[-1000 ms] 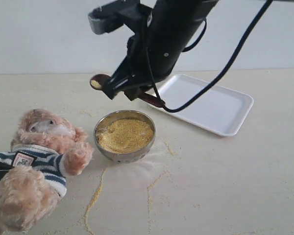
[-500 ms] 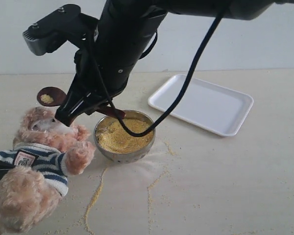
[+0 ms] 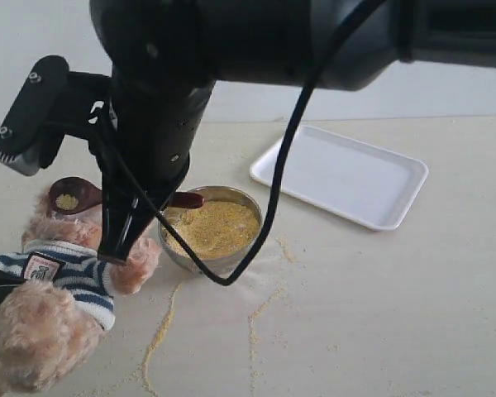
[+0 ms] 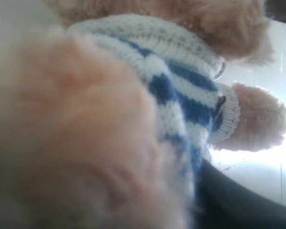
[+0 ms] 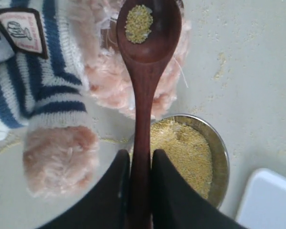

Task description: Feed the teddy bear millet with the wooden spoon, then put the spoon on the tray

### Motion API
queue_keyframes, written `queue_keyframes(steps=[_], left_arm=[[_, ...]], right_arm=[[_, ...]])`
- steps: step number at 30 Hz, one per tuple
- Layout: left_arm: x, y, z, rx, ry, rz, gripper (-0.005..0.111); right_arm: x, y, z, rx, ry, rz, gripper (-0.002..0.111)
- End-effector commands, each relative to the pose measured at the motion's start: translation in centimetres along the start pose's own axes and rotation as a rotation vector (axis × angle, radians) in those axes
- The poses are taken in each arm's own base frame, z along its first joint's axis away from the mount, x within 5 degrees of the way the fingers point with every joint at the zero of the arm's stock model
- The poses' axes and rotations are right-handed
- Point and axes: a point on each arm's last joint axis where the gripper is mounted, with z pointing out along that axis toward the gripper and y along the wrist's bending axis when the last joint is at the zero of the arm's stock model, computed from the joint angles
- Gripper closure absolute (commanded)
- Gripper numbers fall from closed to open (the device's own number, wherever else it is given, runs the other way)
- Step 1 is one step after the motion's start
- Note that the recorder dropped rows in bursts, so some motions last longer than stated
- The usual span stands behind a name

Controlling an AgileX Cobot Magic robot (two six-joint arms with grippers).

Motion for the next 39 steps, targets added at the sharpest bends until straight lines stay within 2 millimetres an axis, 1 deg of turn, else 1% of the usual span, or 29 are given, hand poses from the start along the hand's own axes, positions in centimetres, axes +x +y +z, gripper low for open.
queue_keyframes(steps=[1,3,6,11,18,22,27,39], left_arm=[[0.0,-0.2,0.0,0.026,0.0,-0.007,0.102],[0.0,-0.2,0.0,0.026,0.0,-0.007,0.102],[0.0,-0.2,0.0,0.026,0.0,-0.005,0.102],[0.0,-0.2,0.0,0.026,-0.001,-0.003,0.102],[0.0,-0.2,0.0,0.025,-0.003,0.0,0.102],[0.0,-0.2,0.0,0.025,-0.003,0.0,0.102],[0.0,-0.2,0.0,0.025,-0.003,0.0,0.102],[0.0,-0.2,0.0,0.024,-0.002,0.003,0.102]], right_arm=[[-0.4,0.7,-0.2,0.128,0.039,-0.087,0.108],[-0.5,1.1,-0.2,0.17,0.057,-0.111,0.108],[-0.5,1.6,-0.1,0.174,0.066,-0.129,0.108],[-0.6,1.6,0.1,0.226,0.089,-0.166,0.108],[-1.3,2.9,-0.3,0.235,0.085,-0.213,0.108],[-1.2,2.8,-0.5,0.275,0.116,-0.252,0.108],[-1.1,2.7,-0.5,0.282,0.134,-0.256,0.108],[-1.4,2.6,-0.6,0.327,0.127,-0.311,0.109]])
